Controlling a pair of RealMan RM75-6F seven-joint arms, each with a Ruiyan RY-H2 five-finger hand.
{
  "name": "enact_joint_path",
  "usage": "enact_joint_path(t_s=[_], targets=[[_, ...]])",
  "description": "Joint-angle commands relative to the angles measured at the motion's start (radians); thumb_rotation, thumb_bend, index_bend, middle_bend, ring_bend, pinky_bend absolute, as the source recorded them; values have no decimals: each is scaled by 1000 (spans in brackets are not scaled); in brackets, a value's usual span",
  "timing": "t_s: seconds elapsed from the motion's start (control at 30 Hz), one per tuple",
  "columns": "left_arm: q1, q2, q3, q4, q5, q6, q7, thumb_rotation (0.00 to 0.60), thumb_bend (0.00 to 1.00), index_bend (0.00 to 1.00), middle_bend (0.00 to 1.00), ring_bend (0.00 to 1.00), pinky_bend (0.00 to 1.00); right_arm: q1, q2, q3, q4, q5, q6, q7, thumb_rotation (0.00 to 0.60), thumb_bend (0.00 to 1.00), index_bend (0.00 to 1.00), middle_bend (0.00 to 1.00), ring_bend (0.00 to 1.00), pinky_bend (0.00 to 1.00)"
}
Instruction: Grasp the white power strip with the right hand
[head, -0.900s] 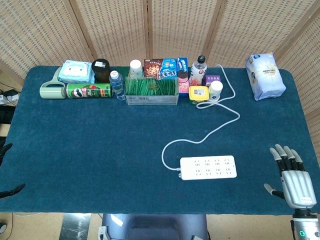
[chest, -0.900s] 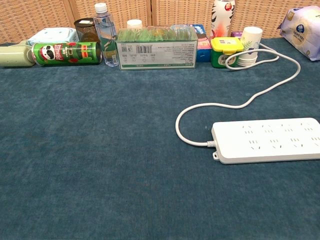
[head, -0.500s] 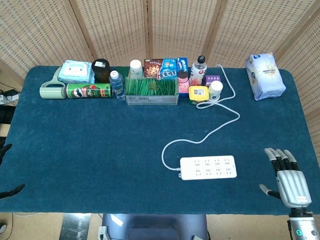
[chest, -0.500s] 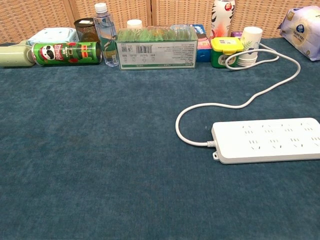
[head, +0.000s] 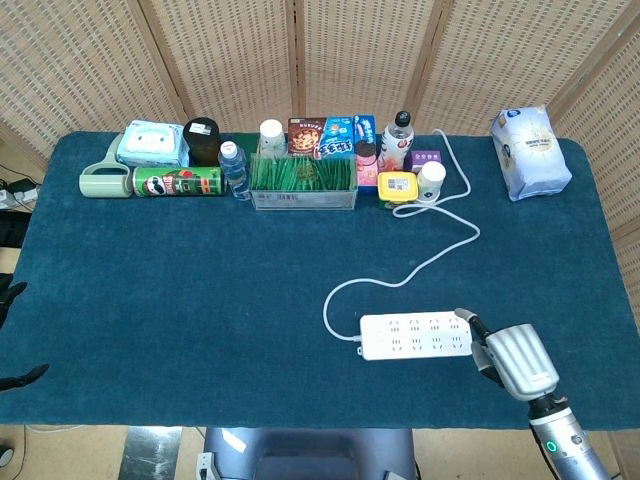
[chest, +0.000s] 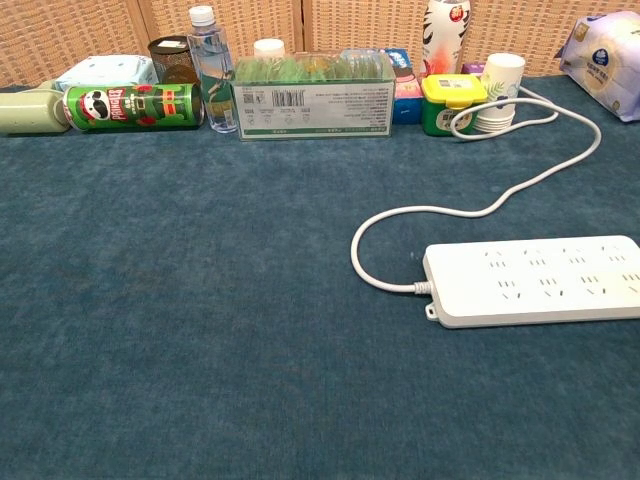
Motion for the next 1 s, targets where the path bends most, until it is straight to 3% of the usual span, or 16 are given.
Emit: enact_joint_path(t_s=[0.03, 0.4, 1.0], targets=[[6, 19, 4, -13, 16, 13, -9, 600, 122, 0, 0, 0, 22, 34, 5, 1, -84, 5, -69, -104, 600, 638, 246, 959, 1000, 1000], [16, 55, 7, -43, 29, 35, -16, 600, 119, 0, 0, 0, 22, 103, -73, -9, -204, 122, -255, -346, 600, 638, 253, 959, 1000, 1000], [15, 37, 5, -67, 8, 34, 51, 600, 120, 0, 0, 0, 21, 201, -162, 29, -177, 292, -361, -432, 600, 638, 252, 959, 1000, 1000]])
